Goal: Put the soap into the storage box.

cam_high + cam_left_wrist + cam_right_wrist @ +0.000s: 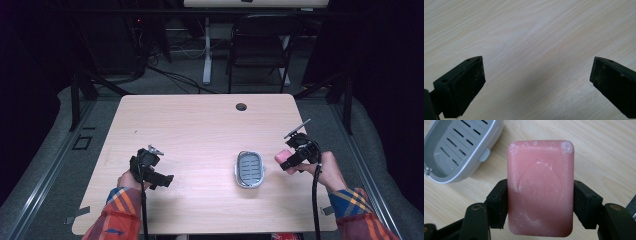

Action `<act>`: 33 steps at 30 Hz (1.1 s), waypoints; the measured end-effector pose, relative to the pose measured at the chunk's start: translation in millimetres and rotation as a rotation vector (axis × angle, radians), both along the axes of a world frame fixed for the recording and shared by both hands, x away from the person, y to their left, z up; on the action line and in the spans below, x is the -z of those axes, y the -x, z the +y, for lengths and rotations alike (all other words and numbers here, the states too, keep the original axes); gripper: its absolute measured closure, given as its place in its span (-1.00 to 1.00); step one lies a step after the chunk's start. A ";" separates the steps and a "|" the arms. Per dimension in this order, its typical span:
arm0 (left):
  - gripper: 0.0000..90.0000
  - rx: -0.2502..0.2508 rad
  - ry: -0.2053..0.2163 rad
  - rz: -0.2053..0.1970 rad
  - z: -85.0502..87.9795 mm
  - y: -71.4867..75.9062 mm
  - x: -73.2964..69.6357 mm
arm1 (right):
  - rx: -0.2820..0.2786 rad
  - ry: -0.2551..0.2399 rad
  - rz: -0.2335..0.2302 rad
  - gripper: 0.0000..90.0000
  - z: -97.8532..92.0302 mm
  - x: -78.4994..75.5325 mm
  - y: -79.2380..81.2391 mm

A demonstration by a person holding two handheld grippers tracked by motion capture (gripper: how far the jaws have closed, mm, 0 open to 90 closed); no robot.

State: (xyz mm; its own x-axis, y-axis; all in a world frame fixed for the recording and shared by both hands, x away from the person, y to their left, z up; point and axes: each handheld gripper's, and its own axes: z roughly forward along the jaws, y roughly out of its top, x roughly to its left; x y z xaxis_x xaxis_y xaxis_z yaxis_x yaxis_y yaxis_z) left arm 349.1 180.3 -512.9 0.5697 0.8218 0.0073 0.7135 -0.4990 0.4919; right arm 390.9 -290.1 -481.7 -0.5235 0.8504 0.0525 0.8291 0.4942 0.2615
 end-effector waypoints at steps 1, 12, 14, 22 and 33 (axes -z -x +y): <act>-1.00 0.000 -0.001 0.001 0.0 0.0 -0.1 | 0.001 -0.001 -0.007 -0.19 1.0 -0.8 -0.2; -1.00 0.003 -0.004 0.006 0.2 -0.5 0.4 | -0.024 -0.003 -0.004 -0.19 12.7 -5.6 -3.4; -1.00 0.001 -0.003 0.004 0.5 -0.5 0.4 | -0.033 0.011 -0.009 -0.19 12.7 -6.4 -4.9; -1.00 0.004 -0.005 0.004 -0.8 -0.4 0.3 | -0.039 0.004 -0.010 -0.19 17.5 -10.0 -5.7; -1.00 0.007 0.000 0.004 -1.3 -1.2 0.7 | -0.065 0.011 -0.013 -0.19 23.9 -16.2 -6.1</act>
